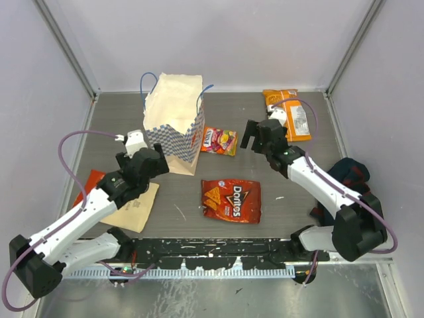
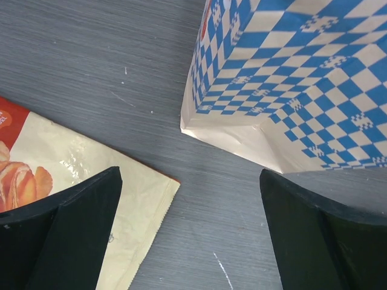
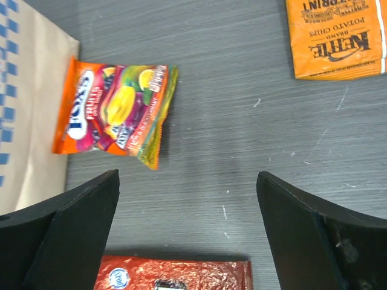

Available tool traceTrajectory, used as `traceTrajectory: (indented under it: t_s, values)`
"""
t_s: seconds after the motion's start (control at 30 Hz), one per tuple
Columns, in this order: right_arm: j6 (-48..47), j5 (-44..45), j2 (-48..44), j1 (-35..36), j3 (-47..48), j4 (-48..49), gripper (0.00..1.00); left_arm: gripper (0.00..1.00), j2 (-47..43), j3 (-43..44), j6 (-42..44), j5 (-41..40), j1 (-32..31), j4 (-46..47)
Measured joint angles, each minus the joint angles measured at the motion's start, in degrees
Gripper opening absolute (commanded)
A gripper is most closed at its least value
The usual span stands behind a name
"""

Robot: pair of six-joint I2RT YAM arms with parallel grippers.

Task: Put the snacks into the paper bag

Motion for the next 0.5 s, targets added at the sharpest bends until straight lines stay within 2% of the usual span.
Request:
traceTrajectory:
  t_s: [0.23,0.5]
  values:
    - [0.15,-1.60,-5.16,0.11,-0.22,0.35,1.00,0.98,-7.58,-1.99,0.52,0.76,0.00,-0.20]
    - [1.29,-1.55,-7.72,0.15,-2.91,0.52,1.00,0.98,-7.28,-2.19,0.39,1.46,0.00,-0.96]
